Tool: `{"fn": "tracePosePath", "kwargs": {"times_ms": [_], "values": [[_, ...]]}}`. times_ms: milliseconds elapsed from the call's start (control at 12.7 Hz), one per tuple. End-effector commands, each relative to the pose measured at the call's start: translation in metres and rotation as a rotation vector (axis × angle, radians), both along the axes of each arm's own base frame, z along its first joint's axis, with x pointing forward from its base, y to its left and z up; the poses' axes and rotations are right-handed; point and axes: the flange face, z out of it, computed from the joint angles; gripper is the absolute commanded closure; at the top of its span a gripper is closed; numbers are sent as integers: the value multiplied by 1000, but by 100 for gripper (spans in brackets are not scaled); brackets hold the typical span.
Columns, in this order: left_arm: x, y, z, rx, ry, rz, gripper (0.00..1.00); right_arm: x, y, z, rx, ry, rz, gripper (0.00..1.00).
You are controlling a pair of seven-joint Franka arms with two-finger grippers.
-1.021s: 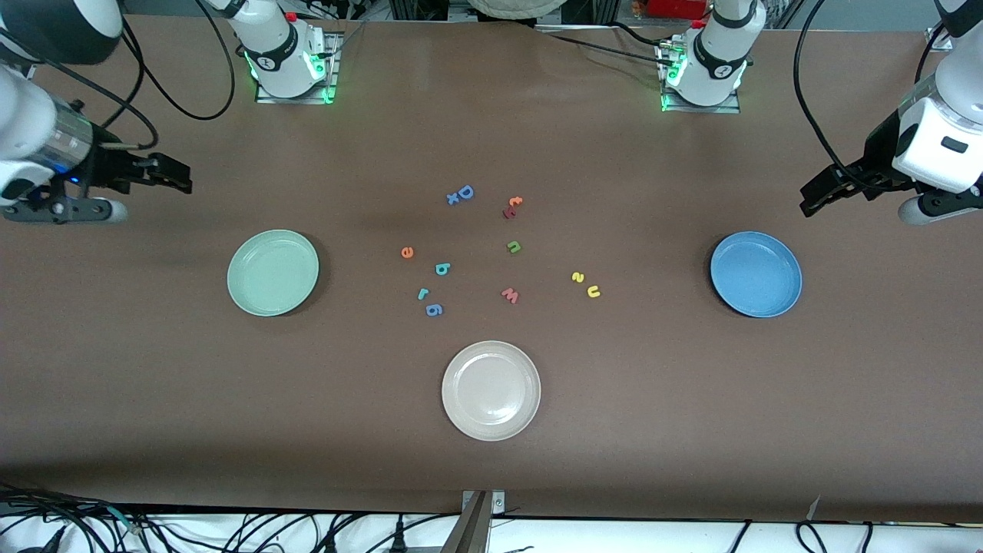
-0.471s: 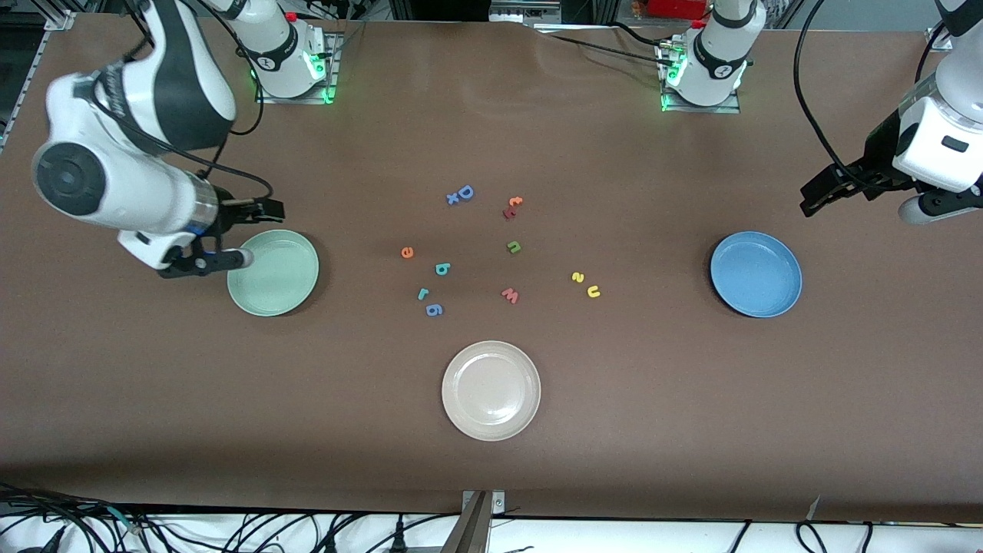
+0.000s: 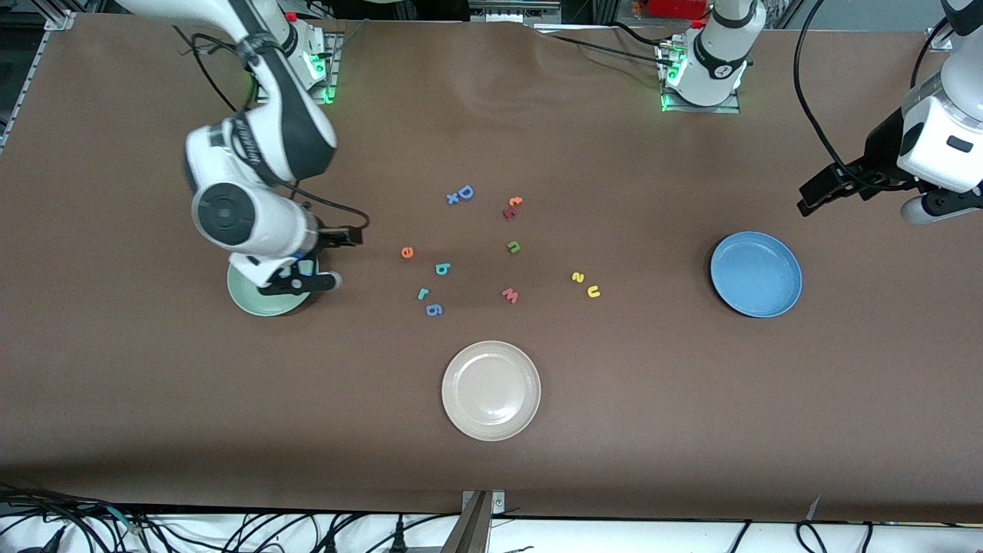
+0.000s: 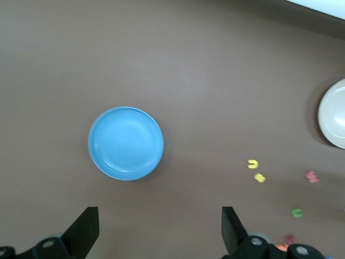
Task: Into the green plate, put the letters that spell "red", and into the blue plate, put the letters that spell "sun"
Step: 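Reach the right gripper toward the teal letters while the left gripper starts moving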
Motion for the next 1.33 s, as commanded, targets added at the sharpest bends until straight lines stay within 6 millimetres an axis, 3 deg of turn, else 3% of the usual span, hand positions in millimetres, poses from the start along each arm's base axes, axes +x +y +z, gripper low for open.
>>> {"fn": "tracePosePath", "kwargs": {"times_ms": [0, 314, 550, 707, 785, 1099, 1256], "values": [[6, 1, -1, -51, -4, 16, 0, -11, 61, -31, -41, -52, -175, 0], [4, -11, -32, -53, 9, -2, 0, -22, 110, -73, -63, -123, -494, 3], [-4, -40, -80, -46, 58, -53, 0, -22, 125, -97, -96, -170, -808, 4], [-7, -54, -103, -43, 57, -78, 0, -35, 146, -119, -126, -222, -876, 4], [-7, -60, -111, -43, 71, -93, 0, -39, 151, -130, -139, -245, -915, 4], [-2, -72, -149, -48, 132, -174, 0, -42, 157, -140, -137, -252, -1010, 6], [4, -93, -182, -53, 160, -201, 1, -43, 155, -153, -151, -234, -1037, 18]]}}
